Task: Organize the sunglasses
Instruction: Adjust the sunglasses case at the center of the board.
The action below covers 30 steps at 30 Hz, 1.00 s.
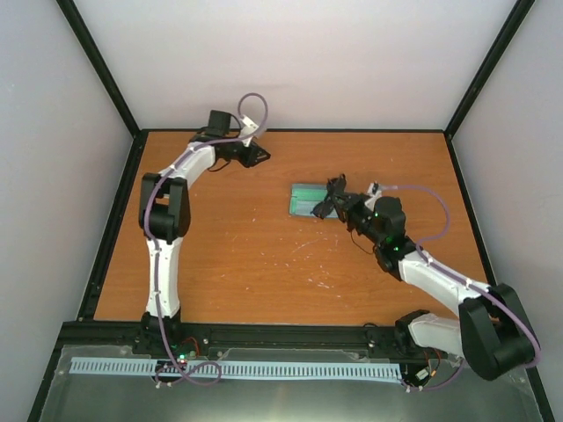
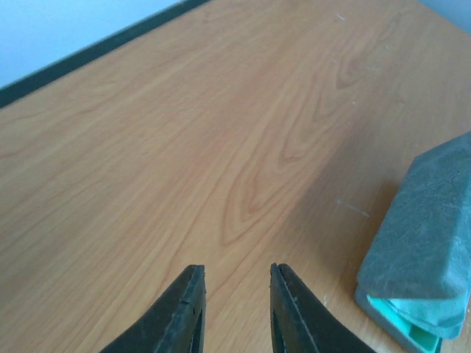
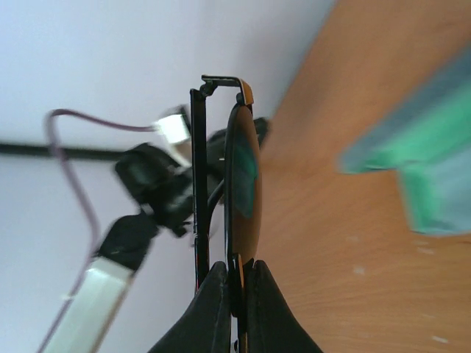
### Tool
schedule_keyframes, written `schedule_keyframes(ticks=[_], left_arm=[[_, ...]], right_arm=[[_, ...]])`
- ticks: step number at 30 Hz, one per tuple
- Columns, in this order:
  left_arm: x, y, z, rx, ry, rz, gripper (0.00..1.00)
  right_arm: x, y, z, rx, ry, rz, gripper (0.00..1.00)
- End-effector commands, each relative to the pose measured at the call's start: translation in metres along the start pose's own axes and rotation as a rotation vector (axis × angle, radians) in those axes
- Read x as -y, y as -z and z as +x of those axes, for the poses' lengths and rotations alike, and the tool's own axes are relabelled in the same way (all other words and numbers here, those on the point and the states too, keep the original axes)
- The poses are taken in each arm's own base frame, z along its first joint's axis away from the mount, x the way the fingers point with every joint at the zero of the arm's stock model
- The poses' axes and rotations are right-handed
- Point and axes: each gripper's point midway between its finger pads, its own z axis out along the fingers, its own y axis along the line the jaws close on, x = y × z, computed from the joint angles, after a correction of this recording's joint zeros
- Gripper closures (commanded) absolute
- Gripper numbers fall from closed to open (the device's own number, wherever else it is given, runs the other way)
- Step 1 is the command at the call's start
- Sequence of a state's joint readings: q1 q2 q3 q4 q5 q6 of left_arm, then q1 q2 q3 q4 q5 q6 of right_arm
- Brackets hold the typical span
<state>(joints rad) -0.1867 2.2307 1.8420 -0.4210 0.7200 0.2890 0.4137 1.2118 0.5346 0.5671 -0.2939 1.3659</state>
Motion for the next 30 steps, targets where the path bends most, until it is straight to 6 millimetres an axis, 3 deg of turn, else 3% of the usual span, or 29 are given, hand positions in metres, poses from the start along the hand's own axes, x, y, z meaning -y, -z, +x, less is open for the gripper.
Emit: schedule_keyframes(ticks=[1,8,17,24,30], left_arm=[[0.026,-0.037,0.009,-0.087,-0.009,0.099,0.73],[0.045,-0.07,0.03,-0.149,0.003,0.139,0.73],[0.07,-0.098,0.051,-0.211,0.005,0.177,0.73],[0.089,-0.106,0.064,-0.251,0.004,0.204,0.73],[0.095,-0.106,0.073,-0.273,0.007,0.206,0.74]], right_arm=[[0.073,0.032,-0.021,0.198,-0.055,0.275,0.97],[0.097,0.053,-0.029,0.287,-0.101,0.363,0.97],[0.121,0.053,-0.033,0.269,-0.114,0.414,0.97],[0.128,0.025,-0.036,0.168,-0.077,0.425,0.97],[0.12,-0.006,-0.039,0.09,-0.012,0.393,0.97]])
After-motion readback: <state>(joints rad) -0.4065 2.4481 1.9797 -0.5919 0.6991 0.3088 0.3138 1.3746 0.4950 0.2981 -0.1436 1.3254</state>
